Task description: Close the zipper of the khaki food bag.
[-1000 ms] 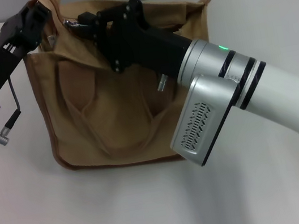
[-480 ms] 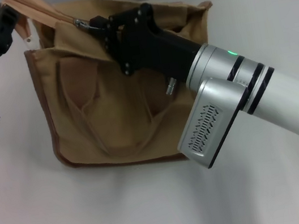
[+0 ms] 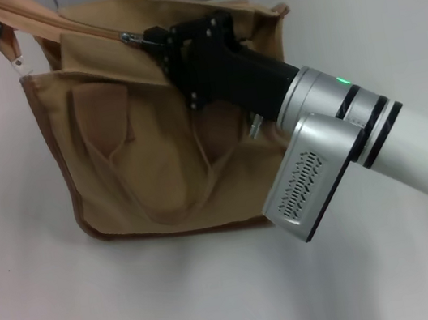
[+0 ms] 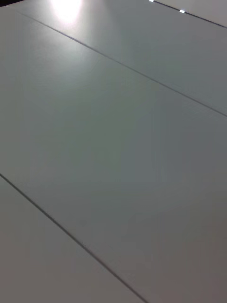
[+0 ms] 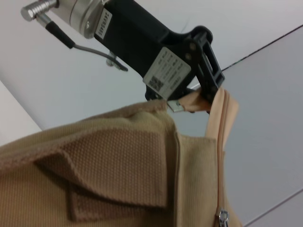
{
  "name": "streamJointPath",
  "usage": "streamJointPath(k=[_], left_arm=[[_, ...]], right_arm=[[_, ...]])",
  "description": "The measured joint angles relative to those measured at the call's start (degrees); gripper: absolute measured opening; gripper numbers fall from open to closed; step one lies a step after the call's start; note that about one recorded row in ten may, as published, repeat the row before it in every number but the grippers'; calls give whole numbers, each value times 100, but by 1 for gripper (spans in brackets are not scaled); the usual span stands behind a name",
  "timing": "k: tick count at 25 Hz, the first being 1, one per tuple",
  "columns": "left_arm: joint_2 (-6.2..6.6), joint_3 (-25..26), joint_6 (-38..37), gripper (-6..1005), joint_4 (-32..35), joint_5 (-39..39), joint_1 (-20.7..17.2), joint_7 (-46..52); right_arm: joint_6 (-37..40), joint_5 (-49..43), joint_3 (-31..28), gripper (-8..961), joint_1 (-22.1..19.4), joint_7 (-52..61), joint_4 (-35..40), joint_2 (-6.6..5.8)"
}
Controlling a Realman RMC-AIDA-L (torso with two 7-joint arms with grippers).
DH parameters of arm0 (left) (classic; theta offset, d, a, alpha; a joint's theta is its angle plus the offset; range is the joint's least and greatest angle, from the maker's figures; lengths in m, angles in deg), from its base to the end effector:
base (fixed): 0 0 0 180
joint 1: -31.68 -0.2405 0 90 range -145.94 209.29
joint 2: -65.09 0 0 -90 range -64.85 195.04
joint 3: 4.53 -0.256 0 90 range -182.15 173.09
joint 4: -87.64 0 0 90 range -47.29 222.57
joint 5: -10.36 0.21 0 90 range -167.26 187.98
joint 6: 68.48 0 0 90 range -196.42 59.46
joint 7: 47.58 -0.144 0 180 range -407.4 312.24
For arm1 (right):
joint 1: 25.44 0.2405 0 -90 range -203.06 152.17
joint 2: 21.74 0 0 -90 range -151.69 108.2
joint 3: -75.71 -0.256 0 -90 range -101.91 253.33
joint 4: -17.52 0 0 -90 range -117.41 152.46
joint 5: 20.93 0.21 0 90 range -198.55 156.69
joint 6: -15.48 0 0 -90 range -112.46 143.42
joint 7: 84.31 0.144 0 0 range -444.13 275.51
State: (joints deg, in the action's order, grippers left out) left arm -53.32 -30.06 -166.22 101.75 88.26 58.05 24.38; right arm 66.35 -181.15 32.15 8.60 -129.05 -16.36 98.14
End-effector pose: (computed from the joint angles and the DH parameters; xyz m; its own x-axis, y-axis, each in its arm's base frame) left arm -0.2747 0.3130 0.0412 0.1130 0.0958 0.9890 0.7277 -0.6857 -0.0167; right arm 0.1421 0.3411 -0.1199 0.6961 0.7165 0.0452 0.3886 -0.3230 -0.8630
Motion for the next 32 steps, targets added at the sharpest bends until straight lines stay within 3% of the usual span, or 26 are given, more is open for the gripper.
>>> streamJointPath(k=[23, 32], left_arm=[[2, -11, 72, 18, 75, -57, -53, 7], [-13, -45, 26, 18, 27, -52, -61, 13]], right_arm=[[734, 45, -276, 3, -987, -217, 76, -1], [787, 1348, 448, 14, -1024, 455, -676, 0]])
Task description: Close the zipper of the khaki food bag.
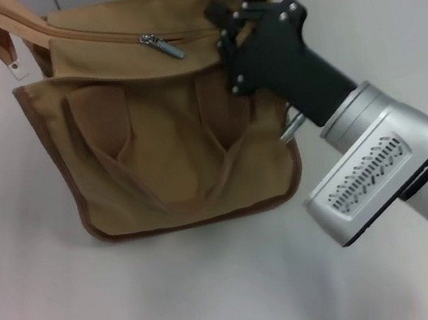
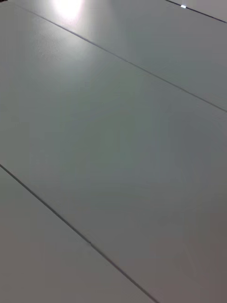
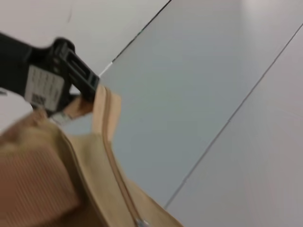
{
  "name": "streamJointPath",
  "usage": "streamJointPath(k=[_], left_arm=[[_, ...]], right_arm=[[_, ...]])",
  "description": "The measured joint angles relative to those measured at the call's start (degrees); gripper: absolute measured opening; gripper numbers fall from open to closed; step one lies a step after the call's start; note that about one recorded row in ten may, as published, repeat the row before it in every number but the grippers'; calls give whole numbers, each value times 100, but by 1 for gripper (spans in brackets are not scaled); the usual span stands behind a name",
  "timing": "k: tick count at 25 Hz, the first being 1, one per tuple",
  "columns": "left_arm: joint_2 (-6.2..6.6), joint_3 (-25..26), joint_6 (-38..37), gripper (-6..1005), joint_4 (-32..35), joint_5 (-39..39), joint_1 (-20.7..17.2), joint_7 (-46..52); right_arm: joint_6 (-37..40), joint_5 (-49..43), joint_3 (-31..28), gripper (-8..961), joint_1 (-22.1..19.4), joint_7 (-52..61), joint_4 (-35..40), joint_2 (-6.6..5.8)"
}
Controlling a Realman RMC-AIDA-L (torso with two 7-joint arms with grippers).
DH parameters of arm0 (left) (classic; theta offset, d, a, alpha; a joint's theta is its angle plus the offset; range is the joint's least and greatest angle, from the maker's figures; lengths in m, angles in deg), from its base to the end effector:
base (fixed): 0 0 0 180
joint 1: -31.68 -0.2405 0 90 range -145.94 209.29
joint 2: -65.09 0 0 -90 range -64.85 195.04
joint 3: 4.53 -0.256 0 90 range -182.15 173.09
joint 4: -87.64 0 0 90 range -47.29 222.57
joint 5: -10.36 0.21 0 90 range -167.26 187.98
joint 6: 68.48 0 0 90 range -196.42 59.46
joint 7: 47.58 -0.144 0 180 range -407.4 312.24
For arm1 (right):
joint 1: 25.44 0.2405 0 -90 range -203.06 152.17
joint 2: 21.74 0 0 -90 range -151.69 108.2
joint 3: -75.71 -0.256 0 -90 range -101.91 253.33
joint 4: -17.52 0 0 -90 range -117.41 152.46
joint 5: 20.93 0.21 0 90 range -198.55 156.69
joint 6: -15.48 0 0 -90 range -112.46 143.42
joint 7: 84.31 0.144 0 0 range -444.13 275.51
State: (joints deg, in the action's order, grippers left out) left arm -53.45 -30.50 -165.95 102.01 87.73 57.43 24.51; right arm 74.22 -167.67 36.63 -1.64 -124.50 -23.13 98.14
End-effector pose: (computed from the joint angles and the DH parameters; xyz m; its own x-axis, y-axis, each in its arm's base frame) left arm -0.2777 0.3108 0.0411 0.1110 0.0963 0.9892 0.7363 -0.6764 -0.0168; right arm 0.1592 0.3091 -0.1018 0.7965 0.5595 -0.2294 -0.0012 -0.3780 -0.9258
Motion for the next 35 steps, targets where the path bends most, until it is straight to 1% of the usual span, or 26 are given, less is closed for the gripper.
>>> streamJointPath(k=[3, 9, 13, 20, 27, 35], left_arm=[[-6, -11, -5, 17, -4, 20, 5, 37], [-11, -36, -28, 17, -5, 42, 42, 68], [-13, -39, -45, 17, -5, 49, 51, 69], [-20, -39, -103, 17, -14, 54, 68, 110], [-21, -39, -130, 17, -14, 51, 95, 137], [-20, -39, -131, 18, -13, 58, 118, 138]], right_arm=[[-156, 314, 252, 22, 37, 3, -150, 0], [-279, 529, 444, 213, -26, 58, -370, 0], [-413, 532, 515, 267, -67, 56, -494, 0], [-887, 534, 478, 361, -66, 15, -697, 0], [-1497, 572, 267, 359, 73, 35, -771, 0], [-1732, 657, 181, 358, 187, 62, -827, 0]])
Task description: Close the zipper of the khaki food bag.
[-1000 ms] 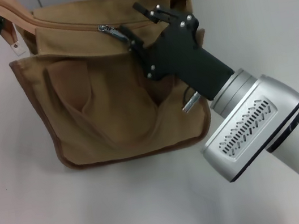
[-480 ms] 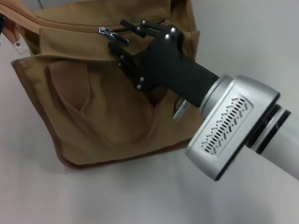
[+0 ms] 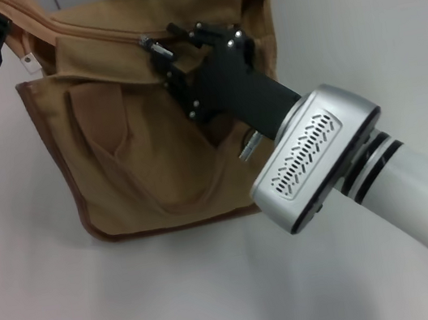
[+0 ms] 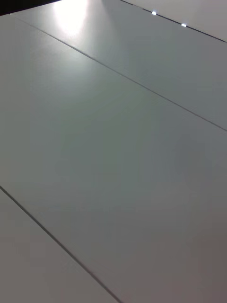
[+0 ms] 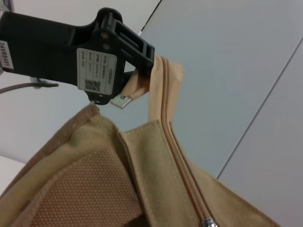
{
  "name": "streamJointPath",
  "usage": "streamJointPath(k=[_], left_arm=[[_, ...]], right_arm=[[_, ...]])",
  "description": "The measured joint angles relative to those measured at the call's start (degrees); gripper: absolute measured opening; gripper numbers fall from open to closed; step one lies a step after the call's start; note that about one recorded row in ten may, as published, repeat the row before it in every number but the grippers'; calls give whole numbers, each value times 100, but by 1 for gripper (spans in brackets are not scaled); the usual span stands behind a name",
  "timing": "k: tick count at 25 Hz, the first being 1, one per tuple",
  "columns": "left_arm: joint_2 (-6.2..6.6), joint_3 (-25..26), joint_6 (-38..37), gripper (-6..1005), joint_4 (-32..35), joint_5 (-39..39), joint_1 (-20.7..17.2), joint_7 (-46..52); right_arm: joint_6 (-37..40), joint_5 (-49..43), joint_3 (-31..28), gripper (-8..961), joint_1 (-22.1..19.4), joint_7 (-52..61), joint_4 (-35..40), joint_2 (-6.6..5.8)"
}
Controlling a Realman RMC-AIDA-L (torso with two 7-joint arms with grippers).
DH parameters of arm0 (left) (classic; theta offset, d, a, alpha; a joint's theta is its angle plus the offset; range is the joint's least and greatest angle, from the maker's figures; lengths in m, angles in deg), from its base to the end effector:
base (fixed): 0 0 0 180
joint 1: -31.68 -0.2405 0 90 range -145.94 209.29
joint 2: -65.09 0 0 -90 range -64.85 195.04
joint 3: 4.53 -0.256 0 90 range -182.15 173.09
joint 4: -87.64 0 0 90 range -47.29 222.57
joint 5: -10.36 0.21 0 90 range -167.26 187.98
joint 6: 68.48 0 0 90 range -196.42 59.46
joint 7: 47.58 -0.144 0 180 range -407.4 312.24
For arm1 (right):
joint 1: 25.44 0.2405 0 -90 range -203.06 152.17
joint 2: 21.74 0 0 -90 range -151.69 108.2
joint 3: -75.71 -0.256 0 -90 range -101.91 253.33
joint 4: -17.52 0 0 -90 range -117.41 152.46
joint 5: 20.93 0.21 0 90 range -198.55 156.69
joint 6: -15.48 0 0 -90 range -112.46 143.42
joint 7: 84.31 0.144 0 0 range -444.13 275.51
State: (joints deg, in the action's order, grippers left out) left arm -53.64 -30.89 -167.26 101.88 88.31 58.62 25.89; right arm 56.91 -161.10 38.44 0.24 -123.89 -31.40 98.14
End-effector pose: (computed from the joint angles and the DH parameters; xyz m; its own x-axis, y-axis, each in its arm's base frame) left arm -0.2676 0.3133 0.0381 0.0951 0.1216 0.9880 0.7059 -0.7080 0.0192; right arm 0.1374 0.3133 -0.1302 0.8636 0.4027 -0.3033 -0.0413 -0.5431 -0.8386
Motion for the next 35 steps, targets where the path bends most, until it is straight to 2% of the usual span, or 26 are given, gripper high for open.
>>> streamJointPath(k=[11, 20, 25, 35], left_arm=[[0, 0, 3, 18, 0, -18, -6, -16], [0, -1, 33, 18, 0, -18, 13, -20], [0, 2, 36, 18, 0, -20, 17, -21], [0, 17, 37, 18, 0, -36, 10, -34]], right_arm=[[-331, 250, -33, 355, 260, 318, 22, -12], [-465, 137, 79, 353, 321, 306, 68, -3], [-584, 263, -92, 356, 284, 312, 5, -2], [-601, 300, -211, 265, 263, 93, -27, 0]])
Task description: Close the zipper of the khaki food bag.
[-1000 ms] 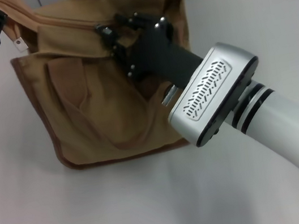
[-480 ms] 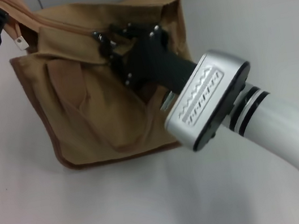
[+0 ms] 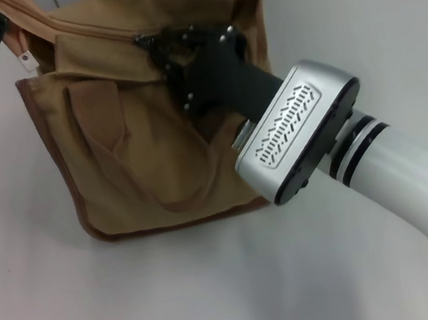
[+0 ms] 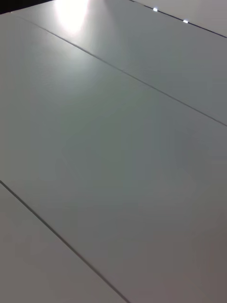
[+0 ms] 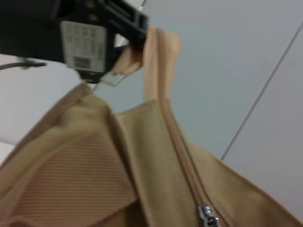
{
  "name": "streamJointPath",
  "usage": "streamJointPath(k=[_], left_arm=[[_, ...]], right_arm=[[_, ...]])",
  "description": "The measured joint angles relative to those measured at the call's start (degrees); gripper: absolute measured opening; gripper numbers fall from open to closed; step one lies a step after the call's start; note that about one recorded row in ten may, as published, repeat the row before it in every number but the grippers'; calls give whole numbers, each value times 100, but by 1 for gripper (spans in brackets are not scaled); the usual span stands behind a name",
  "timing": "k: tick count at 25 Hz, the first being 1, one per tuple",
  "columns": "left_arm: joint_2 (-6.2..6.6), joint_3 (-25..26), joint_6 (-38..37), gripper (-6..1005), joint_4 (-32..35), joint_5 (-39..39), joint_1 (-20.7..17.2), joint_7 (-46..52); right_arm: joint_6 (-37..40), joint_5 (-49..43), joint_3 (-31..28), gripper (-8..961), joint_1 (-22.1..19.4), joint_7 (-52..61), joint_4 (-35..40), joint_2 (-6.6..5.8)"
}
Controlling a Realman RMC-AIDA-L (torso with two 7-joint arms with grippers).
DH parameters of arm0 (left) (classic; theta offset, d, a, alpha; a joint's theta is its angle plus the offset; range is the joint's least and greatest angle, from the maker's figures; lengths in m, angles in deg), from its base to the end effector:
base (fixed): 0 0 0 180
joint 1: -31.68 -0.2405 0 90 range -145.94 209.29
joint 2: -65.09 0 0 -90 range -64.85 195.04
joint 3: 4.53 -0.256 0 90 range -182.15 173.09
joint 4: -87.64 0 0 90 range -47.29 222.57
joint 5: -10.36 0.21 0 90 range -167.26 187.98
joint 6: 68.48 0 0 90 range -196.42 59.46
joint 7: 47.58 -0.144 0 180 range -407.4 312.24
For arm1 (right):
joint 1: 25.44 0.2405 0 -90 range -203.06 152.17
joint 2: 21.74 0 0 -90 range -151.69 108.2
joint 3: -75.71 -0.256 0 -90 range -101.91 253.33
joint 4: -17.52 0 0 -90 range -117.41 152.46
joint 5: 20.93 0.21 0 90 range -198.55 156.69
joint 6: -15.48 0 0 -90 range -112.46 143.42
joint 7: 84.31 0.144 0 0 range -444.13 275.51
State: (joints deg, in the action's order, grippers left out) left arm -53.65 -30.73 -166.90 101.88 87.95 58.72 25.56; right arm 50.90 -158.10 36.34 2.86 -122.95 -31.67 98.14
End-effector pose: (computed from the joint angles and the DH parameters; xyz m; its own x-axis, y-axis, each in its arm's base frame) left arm -0.2680 0.3147 0.0390 0.0957 0.1119 0.9891 0.7104 -0.7037 0.0108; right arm 0.1343 0.3294 -0.1322 0.8922 0.3297 -0.3088 -0.0708 -0.5732 -0.8164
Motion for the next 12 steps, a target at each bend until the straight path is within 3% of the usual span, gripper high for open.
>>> streamJointPath(k=[12], left_arm=[[0, 5, 2, 17, 0, -2, 4, -12]], right_arm=[[-6, -14, -60, 259, 54, -4, -10, 0]])
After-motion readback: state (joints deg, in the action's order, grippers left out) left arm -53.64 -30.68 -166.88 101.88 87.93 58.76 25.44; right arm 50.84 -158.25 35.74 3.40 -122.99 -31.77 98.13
